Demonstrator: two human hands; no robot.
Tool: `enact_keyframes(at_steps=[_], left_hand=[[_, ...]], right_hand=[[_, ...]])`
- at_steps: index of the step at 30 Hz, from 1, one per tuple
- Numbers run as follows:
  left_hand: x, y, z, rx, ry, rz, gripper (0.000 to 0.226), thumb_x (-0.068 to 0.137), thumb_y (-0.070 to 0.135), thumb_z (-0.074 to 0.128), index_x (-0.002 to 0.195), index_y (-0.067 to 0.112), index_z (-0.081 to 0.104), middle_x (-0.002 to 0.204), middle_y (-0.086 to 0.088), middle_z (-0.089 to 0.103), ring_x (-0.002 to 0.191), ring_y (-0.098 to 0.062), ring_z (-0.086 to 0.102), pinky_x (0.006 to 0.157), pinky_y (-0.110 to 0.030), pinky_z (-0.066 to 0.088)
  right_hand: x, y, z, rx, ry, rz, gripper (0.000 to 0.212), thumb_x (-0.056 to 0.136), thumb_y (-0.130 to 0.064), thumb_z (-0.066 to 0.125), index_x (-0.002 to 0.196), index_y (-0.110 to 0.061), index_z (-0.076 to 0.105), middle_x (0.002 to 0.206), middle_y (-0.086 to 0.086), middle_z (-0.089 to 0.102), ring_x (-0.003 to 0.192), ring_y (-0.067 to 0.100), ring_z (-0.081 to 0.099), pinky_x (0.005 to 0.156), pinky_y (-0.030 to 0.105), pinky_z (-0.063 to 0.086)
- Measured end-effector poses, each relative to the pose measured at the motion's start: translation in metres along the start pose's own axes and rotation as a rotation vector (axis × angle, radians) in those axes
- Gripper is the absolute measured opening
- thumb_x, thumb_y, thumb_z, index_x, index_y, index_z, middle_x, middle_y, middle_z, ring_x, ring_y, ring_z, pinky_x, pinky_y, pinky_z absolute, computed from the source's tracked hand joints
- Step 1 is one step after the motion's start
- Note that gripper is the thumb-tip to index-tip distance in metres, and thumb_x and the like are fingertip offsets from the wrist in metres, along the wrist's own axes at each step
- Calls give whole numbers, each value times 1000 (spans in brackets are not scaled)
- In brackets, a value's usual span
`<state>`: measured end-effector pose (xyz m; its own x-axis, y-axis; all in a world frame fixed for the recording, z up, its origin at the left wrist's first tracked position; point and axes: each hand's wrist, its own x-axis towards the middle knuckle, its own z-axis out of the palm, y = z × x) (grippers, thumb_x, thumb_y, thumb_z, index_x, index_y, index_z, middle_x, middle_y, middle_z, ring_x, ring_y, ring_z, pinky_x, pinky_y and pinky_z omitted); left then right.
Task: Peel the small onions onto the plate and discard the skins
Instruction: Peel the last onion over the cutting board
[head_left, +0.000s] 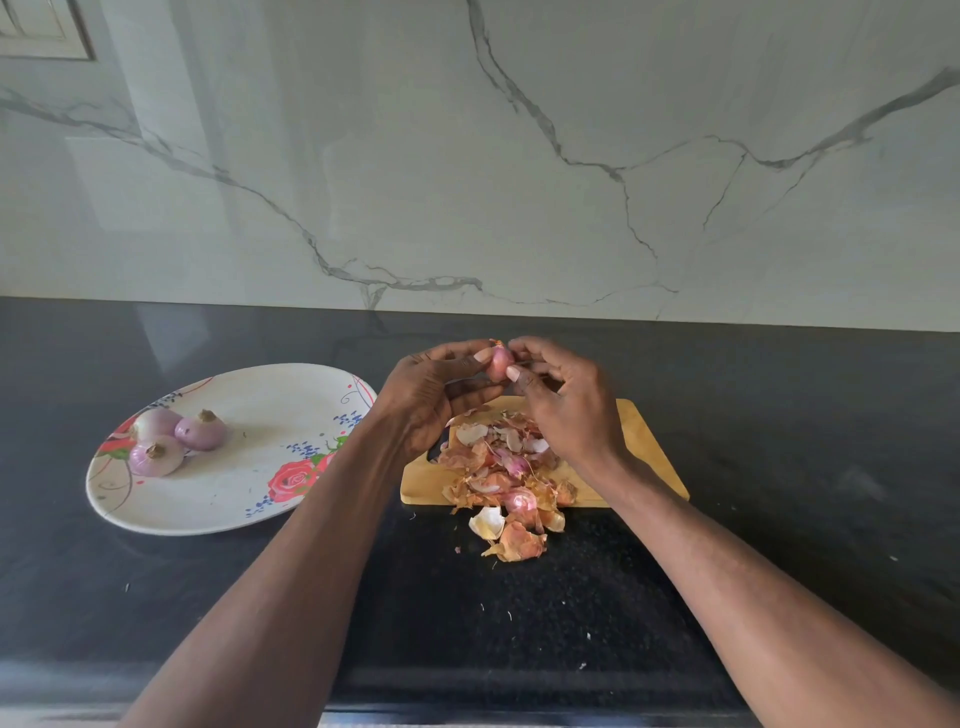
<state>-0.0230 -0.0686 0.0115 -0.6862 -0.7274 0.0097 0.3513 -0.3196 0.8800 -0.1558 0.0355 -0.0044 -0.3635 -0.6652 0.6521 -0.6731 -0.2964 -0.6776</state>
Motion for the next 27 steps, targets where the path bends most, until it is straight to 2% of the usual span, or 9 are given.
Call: enact_keyframes(at_steps=[3, 5, 8, 11, 14, 17, 19, 24, 27], left_hand=[[0, -1, -1, 23, -5, -3, 20, 84, 0, 68, 104, -2, 72, 105, -24, 74, 89, -32, 74, 74, -33, 63], [1, -1, -1, 36, -11, -3, 20, 85, 1, 68, 104, -2, 72, 106, -24, 73, 90, -32, 74, 75, -33, 63], [1, -2, -1, 47, -13, -3, 19, 87, 0, 67, 105, -2, 72, 107, -25, 73, 90, -32, 74, 76, -34, 63], [1, -2, -1, 55, -15, -7, 20, 88, 1, 67, 107, -2, 72, 108, -25, 73, 90, -32, 74, 75, -33, 63], [0, -1, 1, 64, -18, -16, 21, 88, 3, 69, 108, -2, 71, 106, -25, 73, 88, -31, 74, 71, -31, 63], [-1, -2, 2, 75, -21, -23, 24, 85, 4, 70, 108, -3, 71, 105, -24, 73, 86, -30, 74, 69, -30, 62], [-1, -3, 2, 70, -16, -32, 24, 85, 3, 69, 108, -3, 71, 104, -25, 73, 86, -31, 74, 70, -30, 63], [0, -2, 1, 35, -1, -51, 20, 95, 1, 59, 113, -5, 67, 97, -23, 73, 81, -28, 75, 68, -28, 62], [-1, -1, 2, 11, 7, -48, 16, 97, 1, 55, 108, -2, 67, 92, -20, 74, 79, -26, 74, 70, -28, 63]], right_hand=[[-1, 3, 1, -1, 9, 4, 18, 94, -10, 67, 106, -21, 75, 100, -9, 75, 92, 6, 70, 74, 22, 59], [0, 5, 1, -24, 22, 0, 17, 94, -9, 67, 103, -19, 76, 99, -8, 75, 90, 7, 70, 73, 24, 59], [0, 6, 1, -71, 22, -49, 12, 93, -7, 67, 100, -15, 74, 95, -9, 72, 85, 3, 67, 71, 16, 55], [2, 8, 2, -208, 61, -138, 9, 89, -3, 70, 94, -10, 73, 97, -2, 66, 83, 1, 57, 72, 5, 45], [3, 8, 2, -262, 59, -165, 12, 89, 0, 69, 89, -11, 69, 99, -1, 58, 84, -1, 53, 74, 4, 44], [1, 3, 4, -257, 57, -198, 27, 90, 4, 66, 86, -22, 59, 98, -6, 53, 91, -13, 52, 75, 2, 43], [1, 3, 5, -258, 48, -210, 27, 92, 5, 64, 86, -21, 57, 98, -6, 52, 93, -16, 51, 75, 1, 41], [2, 10, 7, -298, 6, -180, 13, 95, 2, 59, 90, -9, 57, 97, -3, 51, 84, -3, 50, 68, 8, 43], [3, 13, 8, -297, -17, -159, 10, 95, 3, 58, 92, -7, 57, 96, 0, 52, 82, 4, 48, 66, 13, 43]])
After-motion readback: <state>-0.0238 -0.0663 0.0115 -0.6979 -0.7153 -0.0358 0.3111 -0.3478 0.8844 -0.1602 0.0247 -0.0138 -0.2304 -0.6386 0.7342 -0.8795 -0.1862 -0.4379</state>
